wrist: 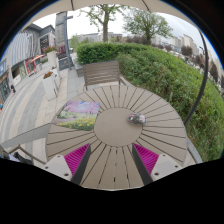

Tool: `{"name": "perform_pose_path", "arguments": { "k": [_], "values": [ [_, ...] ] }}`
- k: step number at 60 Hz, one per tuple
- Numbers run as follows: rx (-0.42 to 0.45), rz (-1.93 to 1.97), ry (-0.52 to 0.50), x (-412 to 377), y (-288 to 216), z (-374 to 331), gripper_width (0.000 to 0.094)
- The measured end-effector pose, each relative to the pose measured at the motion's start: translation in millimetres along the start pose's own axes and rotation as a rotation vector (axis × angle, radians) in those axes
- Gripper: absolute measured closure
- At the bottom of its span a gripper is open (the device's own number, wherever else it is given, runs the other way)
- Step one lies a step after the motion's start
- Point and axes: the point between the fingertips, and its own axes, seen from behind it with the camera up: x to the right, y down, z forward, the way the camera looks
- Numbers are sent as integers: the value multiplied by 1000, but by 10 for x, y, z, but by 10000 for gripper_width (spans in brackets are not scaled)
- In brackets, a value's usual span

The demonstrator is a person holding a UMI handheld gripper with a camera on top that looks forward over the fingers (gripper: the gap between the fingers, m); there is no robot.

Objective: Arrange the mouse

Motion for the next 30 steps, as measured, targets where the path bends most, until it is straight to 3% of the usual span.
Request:
{"name": "perform_pose_path", "arguments": {
  "k": [17,30],
  "values": [
    [12,92,142,956,66,437,75],
    [64,106,154,1316,-3,909,75]
  ]
}}
